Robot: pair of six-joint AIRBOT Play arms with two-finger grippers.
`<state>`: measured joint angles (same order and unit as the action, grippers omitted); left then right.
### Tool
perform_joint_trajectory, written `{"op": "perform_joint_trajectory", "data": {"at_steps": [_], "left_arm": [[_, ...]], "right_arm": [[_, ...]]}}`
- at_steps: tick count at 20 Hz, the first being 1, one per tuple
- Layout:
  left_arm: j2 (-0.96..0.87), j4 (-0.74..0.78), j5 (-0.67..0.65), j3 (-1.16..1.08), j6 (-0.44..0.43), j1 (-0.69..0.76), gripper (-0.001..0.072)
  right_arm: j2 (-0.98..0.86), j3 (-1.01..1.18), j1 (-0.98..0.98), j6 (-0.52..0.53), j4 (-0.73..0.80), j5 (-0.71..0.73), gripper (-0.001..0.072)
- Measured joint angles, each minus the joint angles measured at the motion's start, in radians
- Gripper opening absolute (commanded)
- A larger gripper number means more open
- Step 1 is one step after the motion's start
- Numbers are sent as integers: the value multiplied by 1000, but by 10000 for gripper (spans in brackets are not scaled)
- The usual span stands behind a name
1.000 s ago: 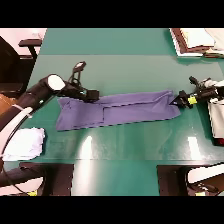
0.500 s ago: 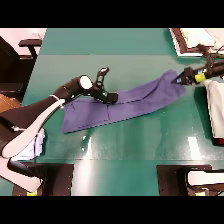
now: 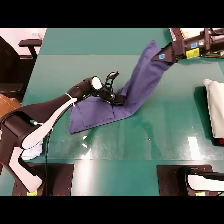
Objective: Fold the shirts.
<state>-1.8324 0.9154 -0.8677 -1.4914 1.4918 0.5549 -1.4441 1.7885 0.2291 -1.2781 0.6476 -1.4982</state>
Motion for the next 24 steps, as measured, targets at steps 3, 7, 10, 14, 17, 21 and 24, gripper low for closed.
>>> {"op": "perform_joint_trajectory", "data": {"at_steps": [3,7,10,14,17,21,24], "left_arm": [[33,11,-44,-50,1,-39,24],[189,73,-92,-79,3,-168,24],[360,143,-126,-86,2,-309,25],[565,236,-152,-89,2,-476,25],[658,270,-178,-89,1,-562,24],[702,286,-226,-89,-1,-604,25],[712,291,-245,-89,-4,-614,25]], "right_arm": [[2,15,69,-3,-16,27,16],[-2,22,169,-4,-28,79,16],[-40,23,290,2,-49,151,18],[-158,24,500,52,-104,294,511],[-251,24,618,98,-113,373,516],[-316,24,624,119,-64,325,509],[-332,24,534,90,18,216,510]]}}
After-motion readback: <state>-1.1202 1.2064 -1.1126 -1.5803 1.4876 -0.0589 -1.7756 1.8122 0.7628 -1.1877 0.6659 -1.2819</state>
